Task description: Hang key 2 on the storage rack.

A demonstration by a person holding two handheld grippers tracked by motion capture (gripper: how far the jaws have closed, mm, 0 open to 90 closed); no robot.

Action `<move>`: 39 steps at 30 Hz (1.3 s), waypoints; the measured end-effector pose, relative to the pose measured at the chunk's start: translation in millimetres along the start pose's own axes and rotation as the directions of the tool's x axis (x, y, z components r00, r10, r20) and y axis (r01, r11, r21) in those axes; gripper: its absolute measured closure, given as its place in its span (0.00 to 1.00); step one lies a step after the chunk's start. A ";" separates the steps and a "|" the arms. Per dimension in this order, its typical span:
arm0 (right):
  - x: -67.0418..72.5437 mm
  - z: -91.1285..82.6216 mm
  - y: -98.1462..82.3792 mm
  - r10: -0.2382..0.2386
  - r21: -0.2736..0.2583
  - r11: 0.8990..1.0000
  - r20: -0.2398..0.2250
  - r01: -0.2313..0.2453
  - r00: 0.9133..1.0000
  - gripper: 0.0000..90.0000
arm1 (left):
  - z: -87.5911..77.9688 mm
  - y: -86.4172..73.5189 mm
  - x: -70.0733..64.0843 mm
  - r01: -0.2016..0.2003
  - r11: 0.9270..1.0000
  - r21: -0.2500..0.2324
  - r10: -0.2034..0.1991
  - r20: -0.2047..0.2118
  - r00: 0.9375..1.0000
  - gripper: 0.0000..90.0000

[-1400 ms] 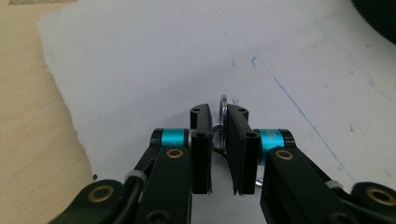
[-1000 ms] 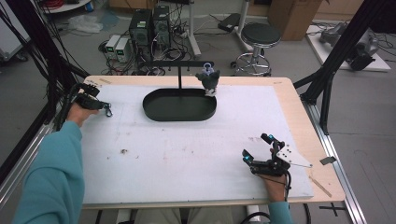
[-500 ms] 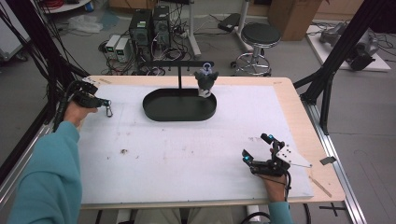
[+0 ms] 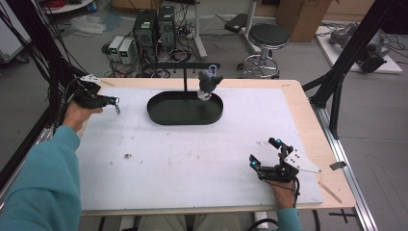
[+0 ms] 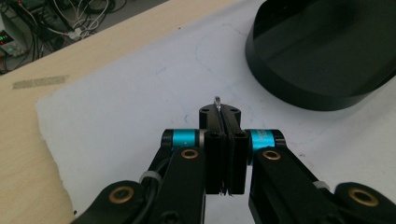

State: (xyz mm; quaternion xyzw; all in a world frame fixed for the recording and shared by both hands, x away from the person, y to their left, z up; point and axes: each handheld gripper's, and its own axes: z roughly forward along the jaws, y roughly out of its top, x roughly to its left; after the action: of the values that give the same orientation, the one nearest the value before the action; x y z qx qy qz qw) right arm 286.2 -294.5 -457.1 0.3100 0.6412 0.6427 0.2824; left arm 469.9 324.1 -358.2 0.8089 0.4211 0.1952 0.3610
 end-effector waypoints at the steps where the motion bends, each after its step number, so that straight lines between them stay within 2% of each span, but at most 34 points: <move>1: 0.1 0.0 0.0 -0.001 -0.001 1.000 -0.001 0.001 1.000 0.01 | -2.0 2.2 -1.7 0.000 1.000 -0.006 0.000 0.004 1.000 0.98; 7: 0.0 0.0 -0.1 0.000 -0.002 1.000 -0.001 0.000 1.000 0.01 | -14.4 17.5 -10.5 -0.019 0.998 -0.065 0.022 0.037 0.999 0.98; 14: -0.2 -0.1 -0.1 0.000 0.000 1.000 0.000 0.000 1.000 0.01 | -21.9 32.7 -23.7 -0.059 0.993 -0.107 0.067 0.080 0.995 0.98; 25: -0.1 -0.1 0.0 0.002 0.000 1.000 -0.003 -0.002 1.000 0.01 | -23.9 60.9 -44.5 -0.109 0.985 -0.136 0.126 0.126 0.984 0.98; 29: -0.6 0.0 0.0 -0.001 -0.001 1.000 -0.001 0.001 1.000 0.01 | -23.7 69.1 -50.9 -0.129 0.981 -0.144 0.150 0.143 0.978 0.98; 39: -0.5 0.1 0.0 -0.003 0.000 1.000 -0.002 0.003 1.000 0.01 | -18.9 86.8 -60.8 -0.149 0.977 -0.153 0.173 0.163 0.971 0.98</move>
State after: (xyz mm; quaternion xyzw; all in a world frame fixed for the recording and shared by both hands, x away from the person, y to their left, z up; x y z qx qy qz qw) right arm 286.6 -294.8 -457.2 0.3086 0.6419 0.6425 0.2827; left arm 470.5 248.6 -281.4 0.8272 0.3058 0.1809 0.4353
